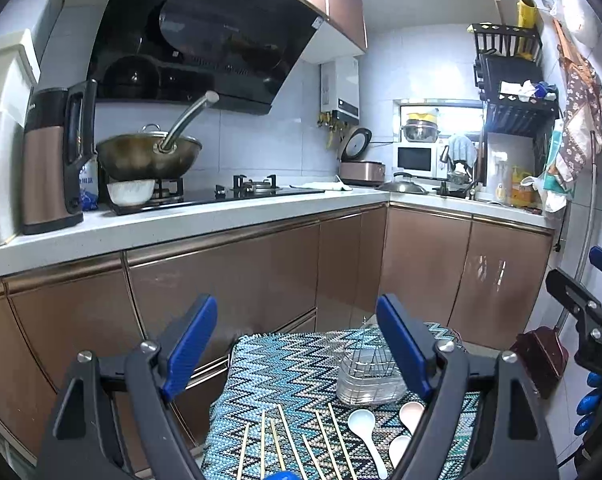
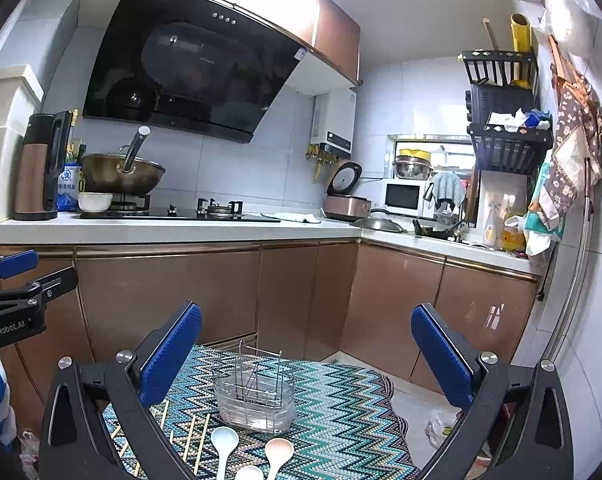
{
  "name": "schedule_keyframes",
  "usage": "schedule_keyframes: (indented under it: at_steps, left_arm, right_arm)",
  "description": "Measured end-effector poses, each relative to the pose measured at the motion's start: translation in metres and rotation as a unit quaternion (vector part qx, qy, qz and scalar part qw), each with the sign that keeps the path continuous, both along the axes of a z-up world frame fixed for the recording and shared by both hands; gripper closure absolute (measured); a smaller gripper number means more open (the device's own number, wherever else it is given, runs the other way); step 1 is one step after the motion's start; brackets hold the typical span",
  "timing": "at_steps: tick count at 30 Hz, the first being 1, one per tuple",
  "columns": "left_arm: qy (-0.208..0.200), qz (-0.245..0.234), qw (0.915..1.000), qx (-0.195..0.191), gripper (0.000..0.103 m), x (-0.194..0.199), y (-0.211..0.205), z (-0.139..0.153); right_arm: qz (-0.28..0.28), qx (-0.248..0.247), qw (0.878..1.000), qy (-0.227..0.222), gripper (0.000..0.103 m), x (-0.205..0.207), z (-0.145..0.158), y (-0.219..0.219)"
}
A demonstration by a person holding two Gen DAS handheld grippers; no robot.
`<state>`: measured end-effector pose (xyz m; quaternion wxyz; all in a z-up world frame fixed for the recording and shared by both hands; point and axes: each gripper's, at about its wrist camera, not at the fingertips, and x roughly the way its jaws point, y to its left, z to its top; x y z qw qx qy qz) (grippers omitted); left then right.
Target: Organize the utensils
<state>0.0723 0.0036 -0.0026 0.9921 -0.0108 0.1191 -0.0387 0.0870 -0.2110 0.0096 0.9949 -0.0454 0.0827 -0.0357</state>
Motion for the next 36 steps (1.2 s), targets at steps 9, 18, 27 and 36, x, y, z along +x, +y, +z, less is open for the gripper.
schedule_keyframes:
  at_steps: [9,18,27,36]
  left_arm:
    - [0.011,-0.001,0.9999,-0.001,0.022,0.019,0.001,-0.009]
    - [0.048,0.027,0.9985,0.008,0.022,0.047,0.018,-0.032]
    - [0.21,-0.006,0.9776,-0.004,0.022,0.103,0.033,-0.107]
    - [0.362,-0.074,0.9273,-0.058,0.023,0.14,0.022,-0.185]
  right_arm:
    - [0.003,-0.003,1.0,0.009,0.0,0.017,-0.009,0.0]
    - [0.033,0.019,0.995,0.093,0.0,0.05,-0.051,-0.017]
    - [0.071,0.065,0.97,0.224,0.003,0.092,-0.129,-0.044]
    - [0.109,0.137,0.93,0.324,0.039,0.135,-0.203,-0.065]
